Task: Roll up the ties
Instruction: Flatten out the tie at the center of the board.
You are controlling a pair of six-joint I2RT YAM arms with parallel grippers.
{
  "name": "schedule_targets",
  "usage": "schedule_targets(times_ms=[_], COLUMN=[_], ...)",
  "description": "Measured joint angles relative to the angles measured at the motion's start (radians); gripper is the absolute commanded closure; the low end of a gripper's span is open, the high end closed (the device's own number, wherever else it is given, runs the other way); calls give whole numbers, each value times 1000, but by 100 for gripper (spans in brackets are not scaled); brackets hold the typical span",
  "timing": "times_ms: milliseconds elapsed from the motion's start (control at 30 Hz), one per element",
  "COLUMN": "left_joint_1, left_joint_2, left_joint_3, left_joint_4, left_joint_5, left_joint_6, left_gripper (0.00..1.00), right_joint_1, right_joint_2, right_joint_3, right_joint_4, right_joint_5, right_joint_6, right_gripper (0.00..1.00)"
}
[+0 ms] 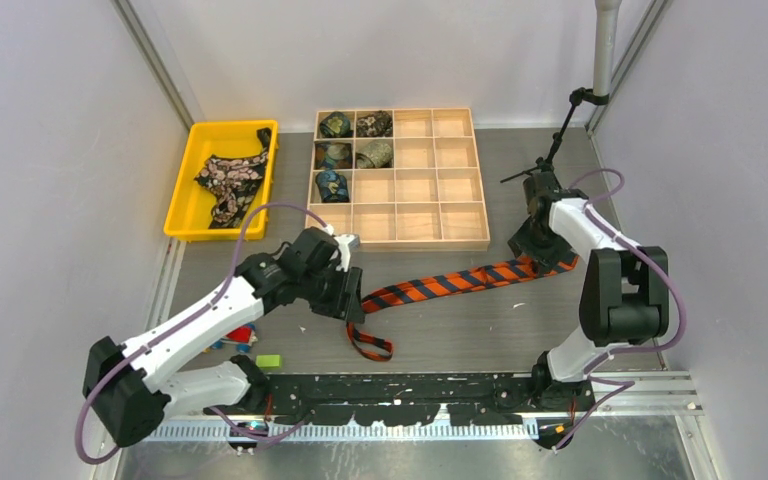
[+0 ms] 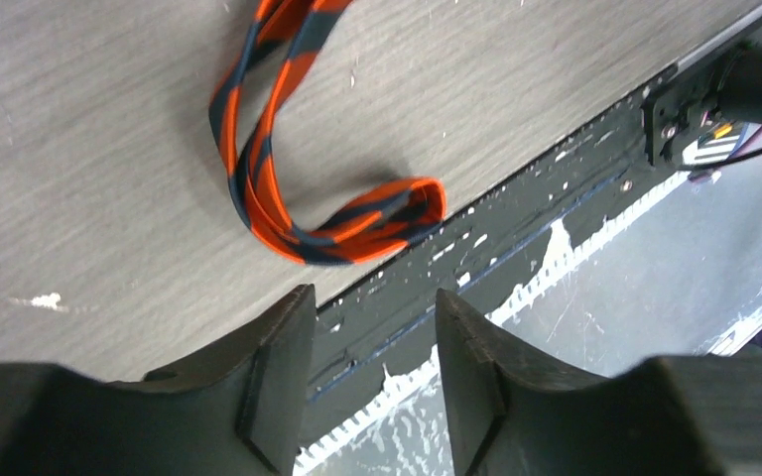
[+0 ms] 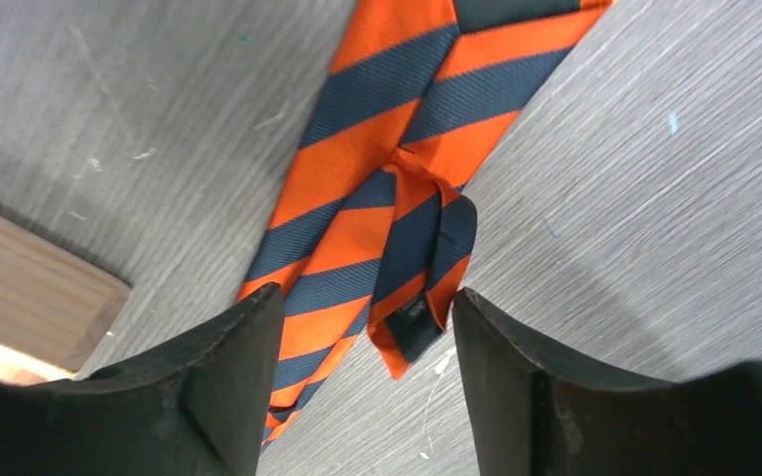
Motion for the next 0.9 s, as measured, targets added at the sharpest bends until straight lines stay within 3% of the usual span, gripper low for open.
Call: schedule_targets(times_ms=[233,600,733,900], left_joint_1=[-148,-361,-381,-389], left_joint_2=[-42,52,76,92], left_joint_3=[-15,-98,-127,-141], left_joint_4=[-95,-6,34,85], left_joint_5=[-93,-214,-273,-335], left_joint_6=[-99,-297,-370,-441], left_gripper=[44,46,47,50], right_joint_1=[2,76,223,466], right_joint_2=[-98,-512,-505,-384], right_joint_3=[40,21,11,-1], right_joint_4=[-36,-154,-164,-115], right_joint_5=[20,11,13,11], right_joint_6=[-16,-33,-6,69], right_gripper=[24,14,14,17])
